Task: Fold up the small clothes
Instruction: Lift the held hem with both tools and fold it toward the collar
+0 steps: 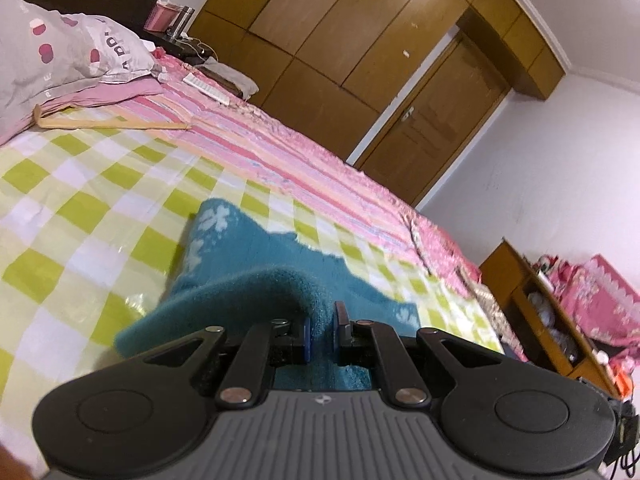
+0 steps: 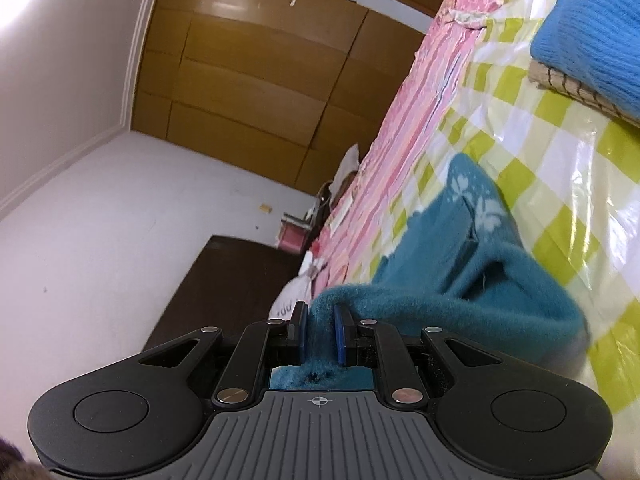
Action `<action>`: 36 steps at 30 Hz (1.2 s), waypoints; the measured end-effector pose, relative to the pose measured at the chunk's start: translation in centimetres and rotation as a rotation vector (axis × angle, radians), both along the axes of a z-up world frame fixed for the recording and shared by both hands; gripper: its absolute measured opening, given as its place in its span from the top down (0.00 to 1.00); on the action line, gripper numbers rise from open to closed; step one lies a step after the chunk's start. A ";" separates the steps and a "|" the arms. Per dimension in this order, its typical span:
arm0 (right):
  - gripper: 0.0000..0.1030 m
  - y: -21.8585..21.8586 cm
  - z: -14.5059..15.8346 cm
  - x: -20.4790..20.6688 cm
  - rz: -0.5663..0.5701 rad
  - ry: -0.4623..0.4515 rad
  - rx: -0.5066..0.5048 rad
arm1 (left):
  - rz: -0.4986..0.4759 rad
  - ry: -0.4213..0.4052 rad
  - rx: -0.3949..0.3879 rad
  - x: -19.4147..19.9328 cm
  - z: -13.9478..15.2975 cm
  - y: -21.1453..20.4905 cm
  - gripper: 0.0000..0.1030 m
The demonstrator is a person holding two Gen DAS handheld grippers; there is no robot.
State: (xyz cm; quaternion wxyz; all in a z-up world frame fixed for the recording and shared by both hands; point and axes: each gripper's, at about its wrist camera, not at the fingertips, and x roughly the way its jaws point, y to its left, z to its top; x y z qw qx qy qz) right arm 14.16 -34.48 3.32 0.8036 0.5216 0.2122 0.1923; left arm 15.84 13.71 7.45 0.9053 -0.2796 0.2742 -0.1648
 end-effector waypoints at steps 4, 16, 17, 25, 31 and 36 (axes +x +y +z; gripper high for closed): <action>0.86 0.3 -0.4 2.2 -0.004 0.013 -0.006 | 0.010 -0.002 -0.030 1.6 -0.9 0.0 0.85; 0.86 0.0 -1.1 6.8 -0.032 0.031 -0.032 | 0.045 -0.016 -0.054 6.3 -2.7 -0.5 0.85; 0.86 -0.1 -1.2 7.1 -0.035 0.035 -0.035 | 0.050 -0.014 -0.054 6.7 -2.9 -0.5 0.85; 0.86 0.0 -1.8 10.5 -0.050 0.068 -0.071 | 0.071 0.004 -0.063 9.2 -4.4 0.1 0.85; 0.86 0.0 -1.7 12.8 -0.068 0.079 -0.096 | 0.099 0.011 -0.078 11.1 -4.9 1.0 0.85; 0.86 -0.3 -1.5 14.2 -0.093 0.079 -0.114 | 0.111 0.008 -0.084 12.9 -5.1 1.5 0.85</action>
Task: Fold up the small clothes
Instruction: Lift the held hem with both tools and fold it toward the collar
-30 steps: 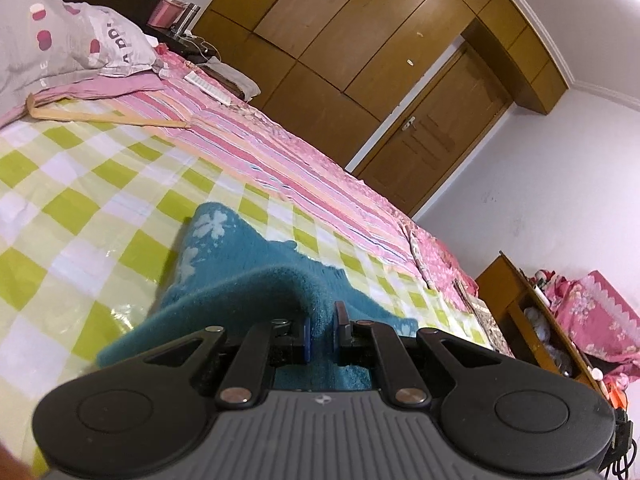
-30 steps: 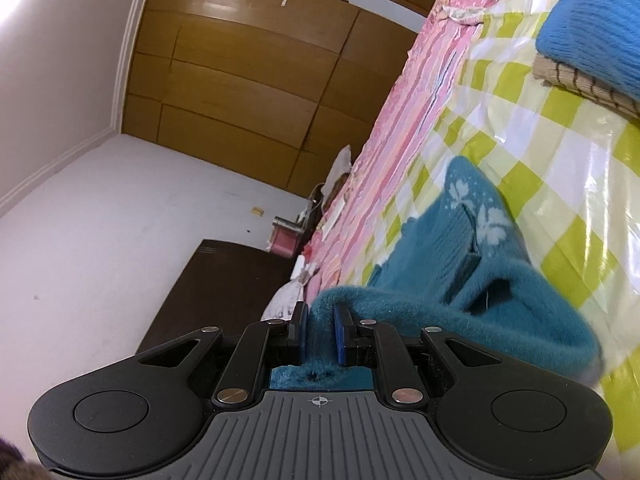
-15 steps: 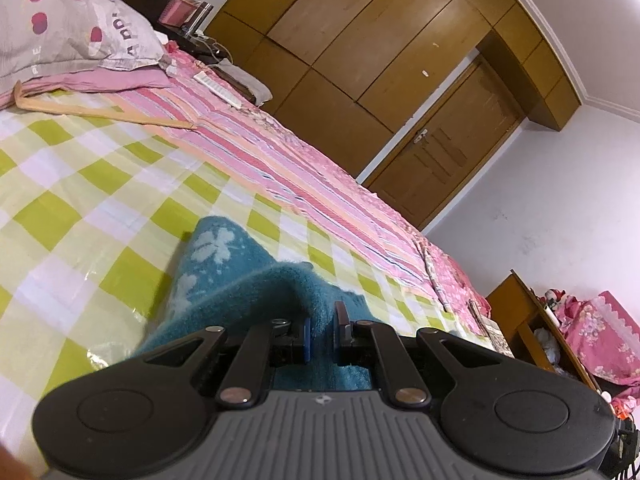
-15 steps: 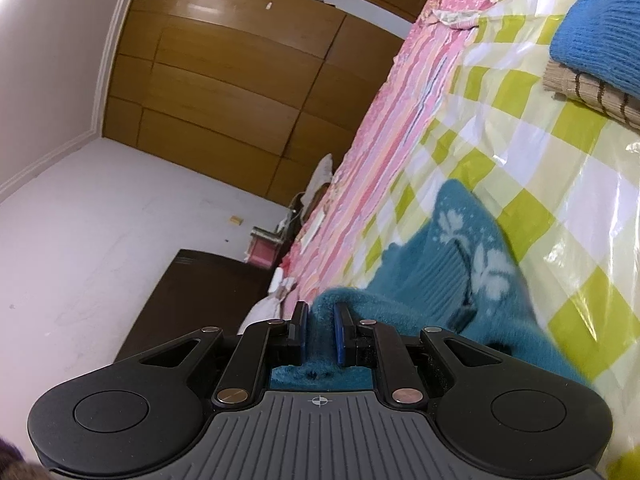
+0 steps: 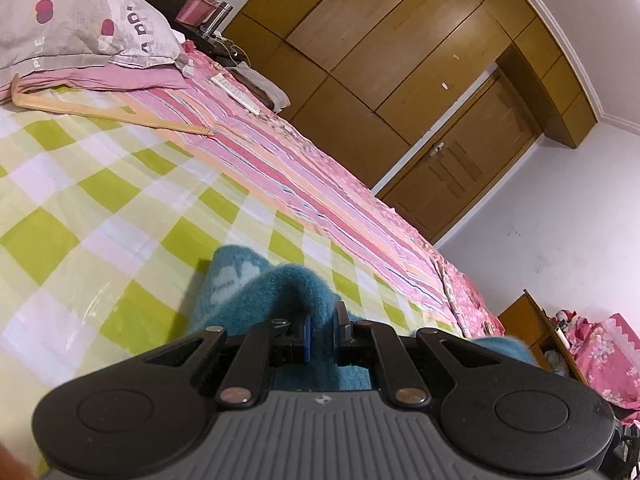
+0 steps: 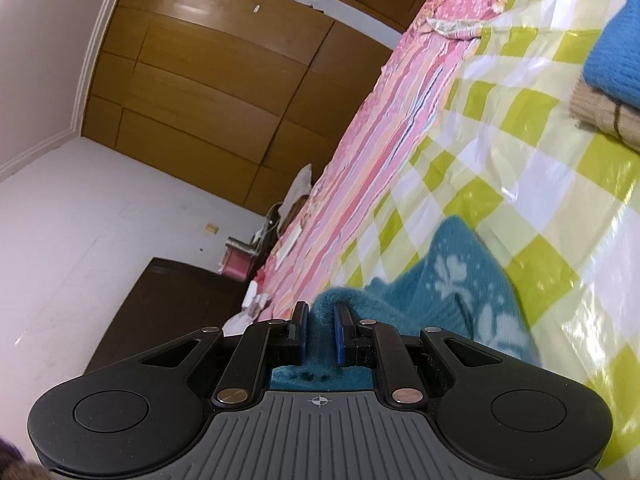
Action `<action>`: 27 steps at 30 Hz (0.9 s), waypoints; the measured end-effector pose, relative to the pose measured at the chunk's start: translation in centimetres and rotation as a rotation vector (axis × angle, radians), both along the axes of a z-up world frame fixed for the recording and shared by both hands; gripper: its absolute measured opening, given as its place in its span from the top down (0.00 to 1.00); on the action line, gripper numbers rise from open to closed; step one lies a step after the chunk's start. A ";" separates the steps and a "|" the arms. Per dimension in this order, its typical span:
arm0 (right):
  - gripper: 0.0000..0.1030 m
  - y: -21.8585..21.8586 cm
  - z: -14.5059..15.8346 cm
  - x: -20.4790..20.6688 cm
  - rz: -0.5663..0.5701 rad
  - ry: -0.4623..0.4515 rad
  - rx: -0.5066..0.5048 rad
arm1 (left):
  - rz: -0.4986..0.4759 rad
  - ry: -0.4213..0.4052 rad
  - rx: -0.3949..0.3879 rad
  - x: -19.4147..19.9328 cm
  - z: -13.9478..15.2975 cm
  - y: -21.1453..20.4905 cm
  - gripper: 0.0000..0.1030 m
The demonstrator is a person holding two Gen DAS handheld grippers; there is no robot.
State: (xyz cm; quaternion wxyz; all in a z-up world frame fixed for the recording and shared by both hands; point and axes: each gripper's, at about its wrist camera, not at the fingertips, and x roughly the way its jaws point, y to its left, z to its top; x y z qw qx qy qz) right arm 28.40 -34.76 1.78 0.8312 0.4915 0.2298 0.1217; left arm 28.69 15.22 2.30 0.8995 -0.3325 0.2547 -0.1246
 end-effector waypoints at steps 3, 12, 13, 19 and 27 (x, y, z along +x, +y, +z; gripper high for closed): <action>0.86 0.2 -0.4 0.9 -0.002 0.020 -0.026 | 0.001 0.004 -0.002 1.0 -0.3 0.0 0.85; 0.87 -0.2 -2.6 2.7 -0.031 0.084 -0.029 | 0.007 0.024 -0.004 2.8 -1.3 0.0 0.85; 0.87 -0.3 -2.8 2.9 -0.035 0.090 -0.028 | 0.008 0.027 -0.006 2.9 -1.4 0.1 0.85; 0.87 -1.1 -3.8 3.2 -0.063 0.116 0.004 | 0.004 0.028 -0.012 3.8 -1.5 0.1 0.85; 0.87 -2.0 -5.0 3.7 -0.092 0.149 0.041 | 0.010 0.063 -0.060 5.6 -1.7 0.5 0.85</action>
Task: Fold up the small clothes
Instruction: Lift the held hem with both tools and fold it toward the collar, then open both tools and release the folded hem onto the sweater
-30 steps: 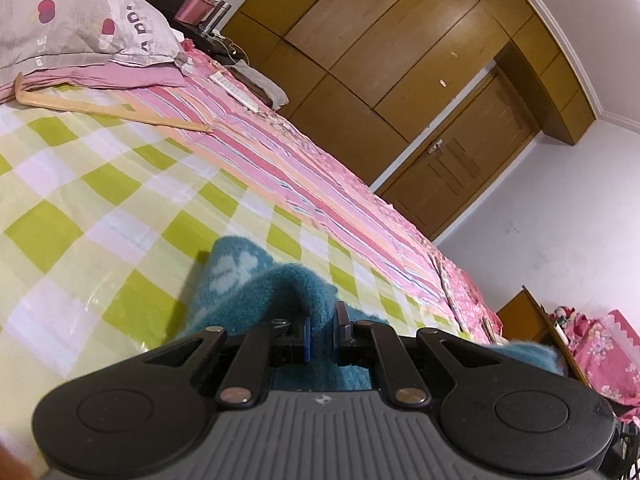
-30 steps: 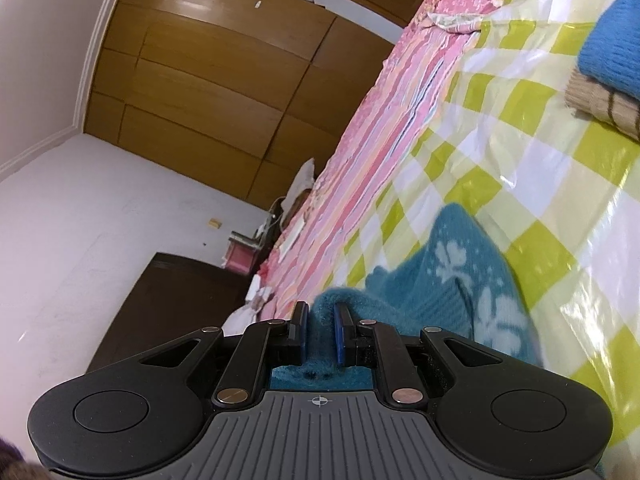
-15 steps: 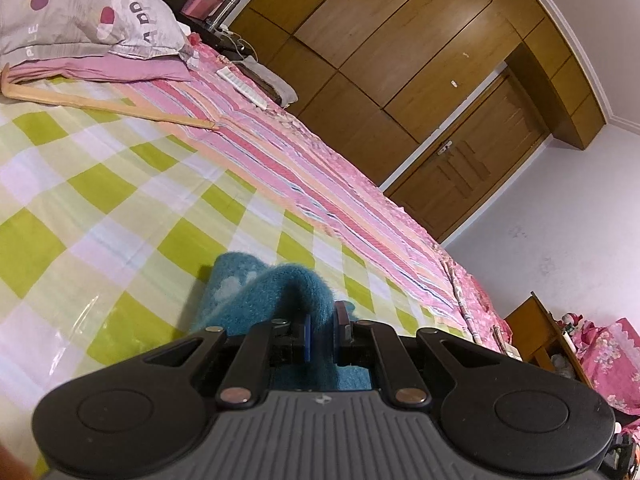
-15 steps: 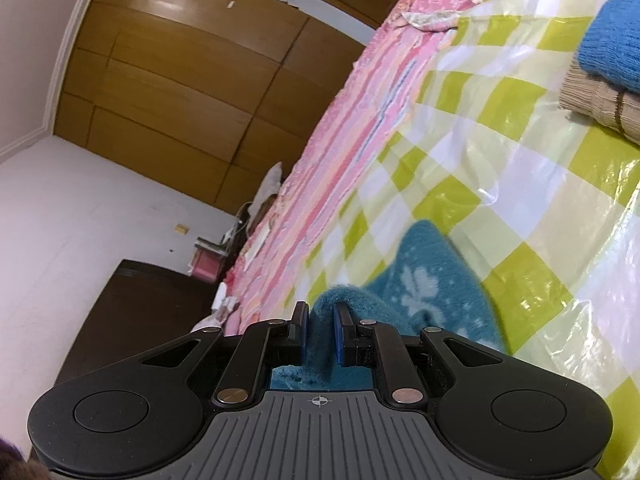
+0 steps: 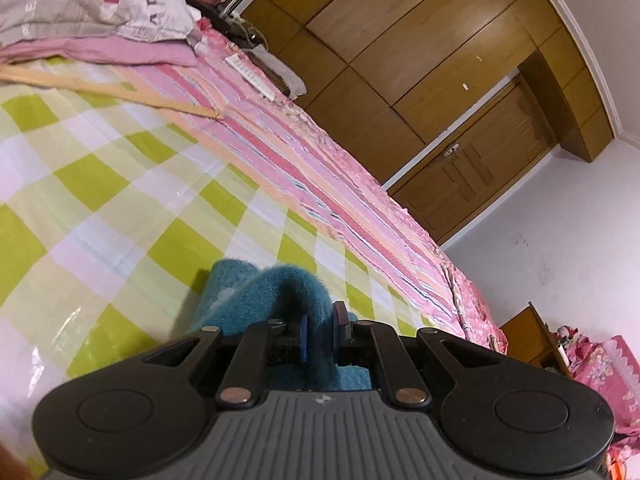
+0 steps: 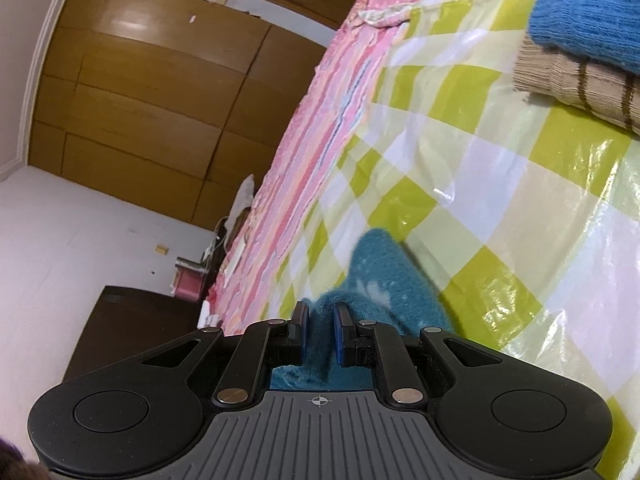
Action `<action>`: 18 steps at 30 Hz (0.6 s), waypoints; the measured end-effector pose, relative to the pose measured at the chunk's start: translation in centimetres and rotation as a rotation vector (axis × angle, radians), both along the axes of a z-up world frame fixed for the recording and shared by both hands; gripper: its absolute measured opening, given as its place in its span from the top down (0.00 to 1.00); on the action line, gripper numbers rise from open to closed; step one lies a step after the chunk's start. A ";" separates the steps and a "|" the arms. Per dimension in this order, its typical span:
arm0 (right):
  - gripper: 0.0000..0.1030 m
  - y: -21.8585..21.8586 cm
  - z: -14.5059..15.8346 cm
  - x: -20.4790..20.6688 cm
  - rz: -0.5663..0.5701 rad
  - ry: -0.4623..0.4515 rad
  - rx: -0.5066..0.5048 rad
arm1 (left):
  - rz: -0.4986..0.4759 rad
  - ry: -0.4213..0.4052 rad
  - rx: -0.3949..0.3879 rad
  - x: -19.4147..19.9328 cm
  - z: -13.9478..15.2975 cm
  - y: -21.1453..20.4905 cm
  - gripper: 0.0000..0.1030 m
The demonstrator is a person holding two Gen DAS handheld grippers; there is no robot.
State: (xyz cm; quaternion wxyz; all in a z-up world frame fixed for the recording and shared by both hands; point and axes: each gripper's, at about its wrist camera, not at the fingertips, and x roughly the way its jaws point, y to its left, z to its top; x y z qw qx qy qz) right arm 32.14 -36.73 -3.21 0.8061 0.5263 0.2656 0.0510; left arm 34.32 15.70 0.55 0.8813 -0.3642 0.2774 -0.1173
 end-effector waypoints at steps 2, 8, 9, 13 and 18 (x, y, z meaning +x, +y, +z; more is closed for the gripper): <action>0.87 -0.2 -0.3 0.2 -0.006 0.010 0.011 | -0.002 0.006 0.001 0.2 -0.1 0.0 0.85; 0.85 -0.3 -0.7 0.3 -0.012 0.011 0.025 | 0.004 0.039 -0.002 0.5 -0.7 0.4 0.81; 0.84 -0.2 -0.7 0.3 -0.012 0.009 0.026 | 0.003 0.039 0.003 0.5 -0.7 0.4 0.81; 0.82 -0.2 -0.6 0.5 -0.016 0.007 0.028 | 0.000 0.029 0.025 0.4 -0.4 0.2 0.75; 0.55 -1.0 -0.5 -0.1 -0.048 -0.049 0.086 | -0.002 0.018 0.008 0.4 -0.2 0.3 0.67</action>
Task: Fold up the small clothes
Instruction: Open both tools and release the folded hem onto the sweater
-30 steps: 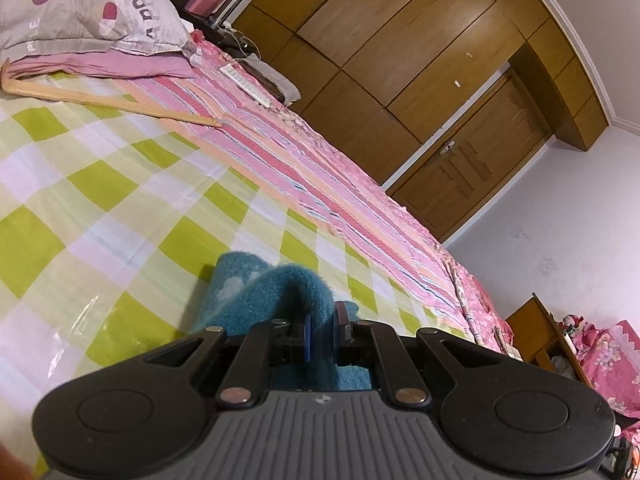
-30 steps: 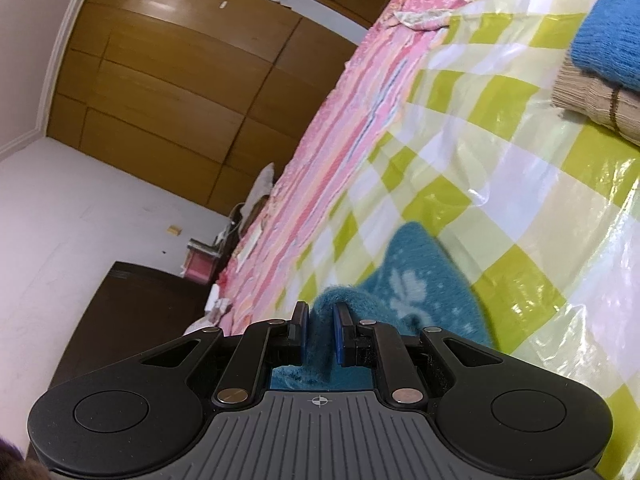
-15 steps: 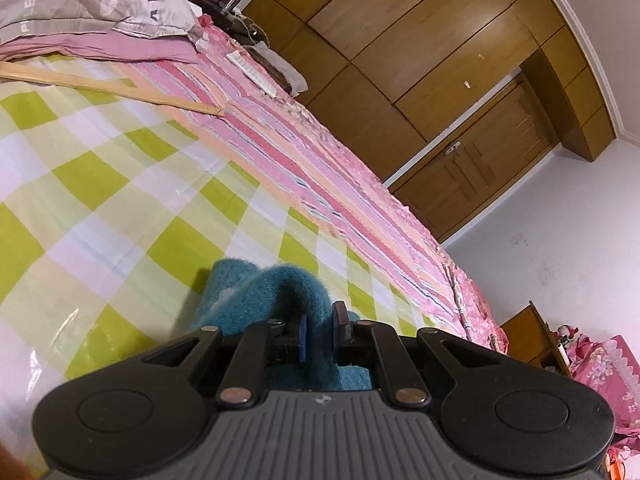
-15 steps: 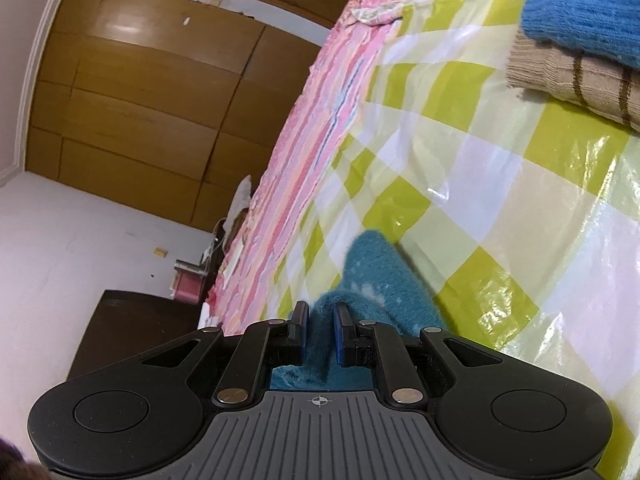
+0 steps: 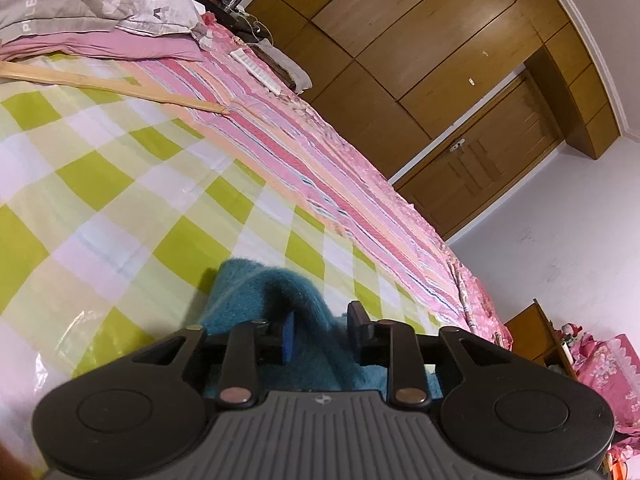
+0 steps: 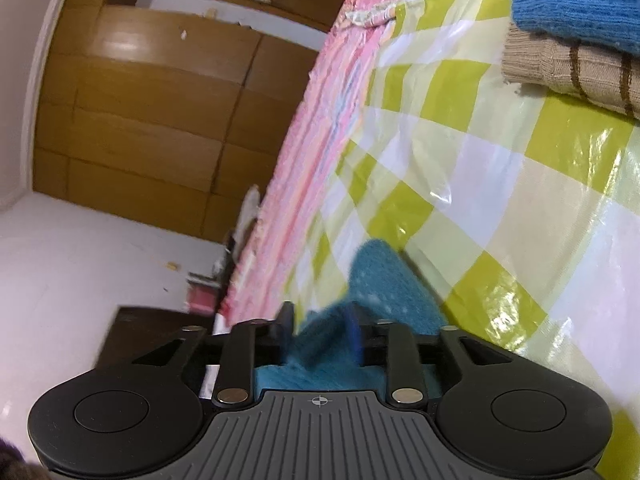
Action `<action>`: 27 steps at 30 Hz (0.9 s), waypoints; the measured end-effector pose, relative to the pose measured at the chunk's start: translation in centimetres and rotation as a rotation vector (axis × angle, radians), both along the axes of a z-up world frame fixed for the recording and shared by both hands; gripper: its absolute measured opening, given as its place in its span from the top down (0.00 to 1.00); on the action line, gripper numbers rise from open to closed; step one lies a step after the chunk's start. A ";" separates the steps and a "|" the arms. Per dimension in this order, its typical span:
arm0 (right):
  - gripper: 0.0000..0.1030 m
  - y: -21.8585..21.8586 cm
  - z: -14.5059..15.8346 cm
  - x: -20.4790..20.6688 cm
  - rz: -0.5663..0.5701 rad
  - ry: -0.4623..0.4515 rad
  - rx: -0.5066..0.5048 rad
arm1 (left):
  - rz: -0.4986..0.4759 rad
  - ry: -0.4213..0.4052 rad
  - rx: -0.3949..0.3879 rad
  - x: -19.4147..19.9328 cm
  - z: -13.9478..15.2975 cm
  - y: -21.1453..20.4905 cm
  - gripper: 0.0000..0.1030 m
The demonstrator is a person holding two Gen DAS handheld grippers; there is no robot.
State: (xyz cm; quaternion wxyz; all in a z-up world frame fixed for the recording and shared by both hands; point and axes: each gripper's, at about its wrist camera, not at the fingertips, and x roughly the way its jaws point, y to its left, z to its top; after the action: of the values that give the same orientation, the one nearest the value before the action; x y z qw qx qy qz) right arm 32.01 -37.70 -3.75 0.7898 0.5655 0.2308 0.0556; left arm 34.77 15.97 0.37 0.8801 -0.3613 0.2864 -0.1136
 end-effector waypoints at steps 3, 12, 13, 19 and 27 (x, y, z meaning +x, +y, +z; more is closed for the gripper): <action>0.48 -0.5 0.9 -0.3 -0.006 -0.033 -0.028 | -0.002 -0.018 0.019 -0.2 0.4 -0.2 0.65; 0.48 2.1 3.1 0.7 0.091 0.031 -0.371 | -0.004 -0.032 0.049 -0.1 0.8 -0.6 0.55; 0.48 2.8 3.4 1.1 0.112 0.041 -0.447 | -0.013 -0.031 0.005 0.0 0.7 0.0 0.51; 0.48 6.5 4.1 2.6 0.203 0.065 -0.741 | 0.091 -0.052 0.018 -0.7 1.3 1.9 0.44; 0.84 6.3 3.7 3.3 0.215 0.137 -0.804 | 0.070 -0.107 0.253 -1.5 2.8 -0.4 0.41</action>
State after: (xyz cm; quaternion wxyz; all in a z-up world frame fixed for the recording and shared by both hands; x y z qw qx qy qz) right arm 35.33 -31.36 -0.06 0.9202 0.1874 0.3436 0.0054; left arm 33.31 15.59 3.19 0.9360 -0.2508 0.2383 -0.0651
